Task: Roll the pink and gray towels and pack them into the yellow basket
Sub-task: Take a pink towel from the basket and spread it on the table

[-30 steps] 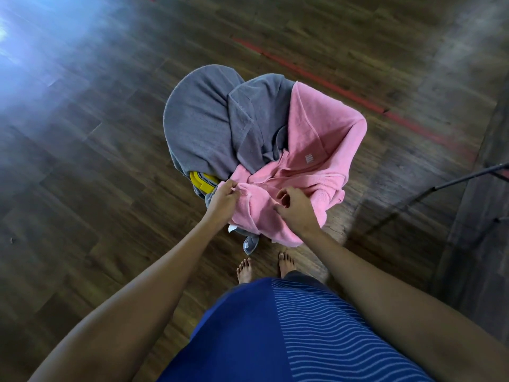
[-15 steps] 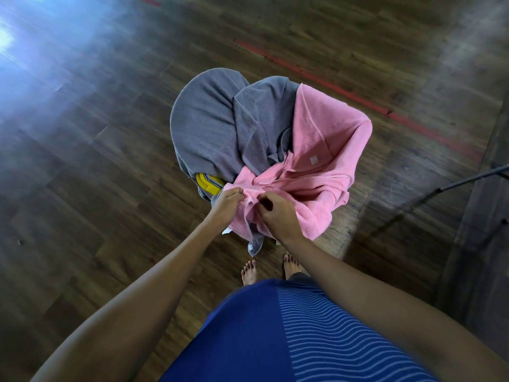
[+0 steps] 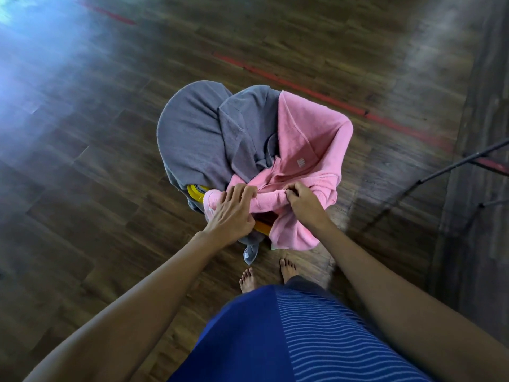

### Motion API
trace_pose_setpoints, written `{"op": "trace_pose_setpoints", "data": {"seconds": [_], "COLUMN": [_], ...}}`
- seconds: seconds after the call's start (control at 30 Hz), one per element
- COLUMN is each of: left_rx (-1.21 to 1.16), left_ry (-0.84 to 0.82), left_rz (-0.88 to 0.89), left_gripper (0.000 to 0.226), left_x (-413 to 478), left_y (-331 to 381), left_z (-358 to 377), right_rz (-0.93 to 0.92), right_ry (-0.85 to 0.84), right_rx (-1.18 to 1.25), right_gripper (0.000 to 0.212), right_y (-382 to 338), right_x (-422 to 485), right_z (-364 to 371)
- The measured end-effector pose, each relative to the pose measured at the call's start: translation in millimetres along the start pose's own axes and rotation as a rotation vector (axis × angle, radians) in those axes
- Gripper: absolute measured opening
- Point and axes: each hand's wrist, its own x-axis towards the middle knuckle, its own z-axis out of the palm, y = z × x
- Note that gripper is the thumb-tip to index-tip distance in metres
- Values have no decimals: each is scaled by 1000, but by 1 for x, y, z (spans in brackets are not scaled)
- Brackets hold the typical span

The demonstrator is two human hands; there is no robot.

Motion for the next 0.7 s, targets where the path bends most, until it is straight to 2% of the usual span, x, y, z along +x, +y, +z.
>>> {"op": "trace_pose_setpoints", "data": {"seconds": [0.13,0.2,0.33,0.43,0.53,0.6,0.7], "left_rx": [105,103,55,-58,-178,-236,-258], "left_ry": [55,108,207,236,165,104,-23], "left_rz": [62,52,58,19,-55,-35,-6], "left_gripper": [58,49,16,17,16,15,21], "left_x": [8,12,21,32,52,70,95], "left_y": [7,8,4,7,24,38,61], "left_z": [3,2,-6,-9,-18,-25,-35], "right_rz": [29,53,64,91,77,-16,-147], "right_ry": [96,155,245,244,237,199,107], "right_rx": [77,106,142,132,128,176,157], "right_gripper": [12,15,18,18,13,9,29], "right_y": [1,6,16,27,29,19,-2], "right_x": [-6,-10,-20,-26,-30,-31,-24], "right_z": [-10,-17,-32,-38,-46,-52,-55]}}
